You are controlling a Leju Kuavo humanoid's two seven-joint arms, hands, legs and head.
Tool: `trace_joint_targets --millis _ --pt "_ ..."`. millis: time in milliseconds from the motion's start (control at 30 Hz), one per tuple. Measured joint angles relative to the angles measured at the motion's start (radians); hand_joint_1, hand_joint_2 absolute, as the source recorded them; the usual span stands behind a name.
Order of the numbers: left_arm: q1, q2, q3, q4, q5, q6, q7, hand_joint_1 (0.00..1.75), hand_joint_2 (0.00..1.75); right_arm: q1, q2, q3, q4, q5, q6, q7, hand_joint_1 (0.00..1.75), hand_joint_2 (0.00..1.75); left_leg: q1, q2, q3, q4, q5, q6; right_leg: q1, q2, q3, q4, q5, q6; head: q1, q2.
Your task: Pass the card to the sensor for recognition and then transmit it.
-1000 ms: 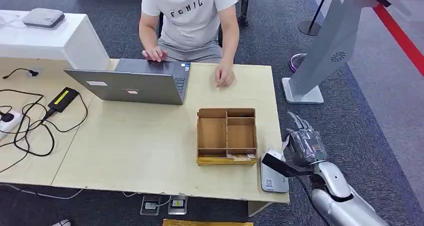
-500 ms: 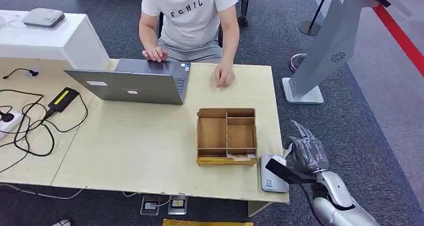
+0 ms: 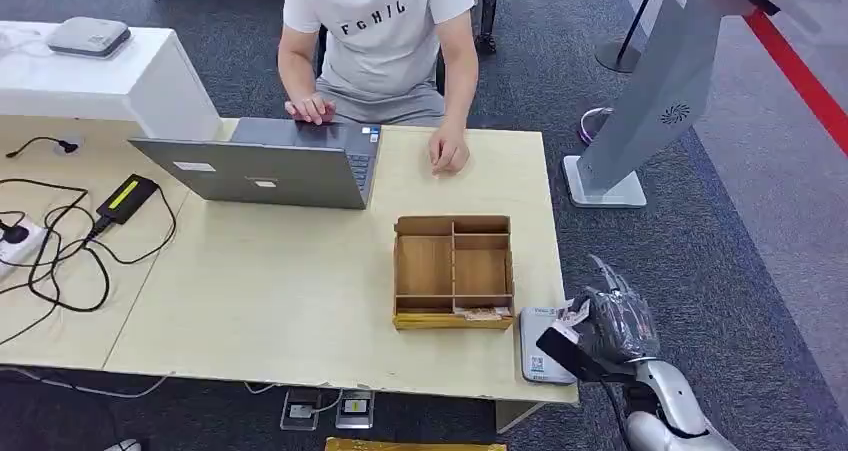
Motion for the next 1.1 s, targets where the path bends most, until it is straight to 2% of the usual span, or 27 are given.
trace_joint_targets --millis 500,700,900,1100 --pt "-0.001 0.01 -0.018 0.0 0.015 -0.038 -0.017 0.0 0.0 0.036 0.0 -0.003 0.039 -0.027 -0.032 -0.045 1.75 1.75 0.0 0.0 0.001 0.0 0.0 0.0 0.0 0.0 0.001 0.0 0.0 0.0 0.0 0.0" --pt "-0.002 0.011 -0.037 0.0 0.036 -0.038 -0.029 0.0 0.0 0.015 -0.006 -0.02 0.047 0.033 -0.039 -0.026 1.75 1.75 0.0 0.0 0.001 0.0 0.0 0.0 0.0 0.0 0.001 0.0 0.0 0.0 0.0 0.0" --pt "-0.003 0.011 -0.056 0.0 0.061 -0.036 -0.035 0.0 0.0 -0.031 -0.032 -0.029 0.01 0.105 0.013 0.013 1.75 1.75 0.0 0.0 0.0 0.0 0.0 0.0 0.0 0.0 0.002 0.0 0.0 0.0 0.0 0.0" --pt "-0.005 0.012 -0.075 0.0 0.085 -0.035 -0.035 0.0 0.0 -0.112 -0.045 -0.03 -0.063 0.153 0.073 0.025 1.75 1.75 0.0 0.0 0.0 0.0 0.0 0.0 0.0 -0.001 0.001 0.0 0.0 0.0 0.0 0.0"
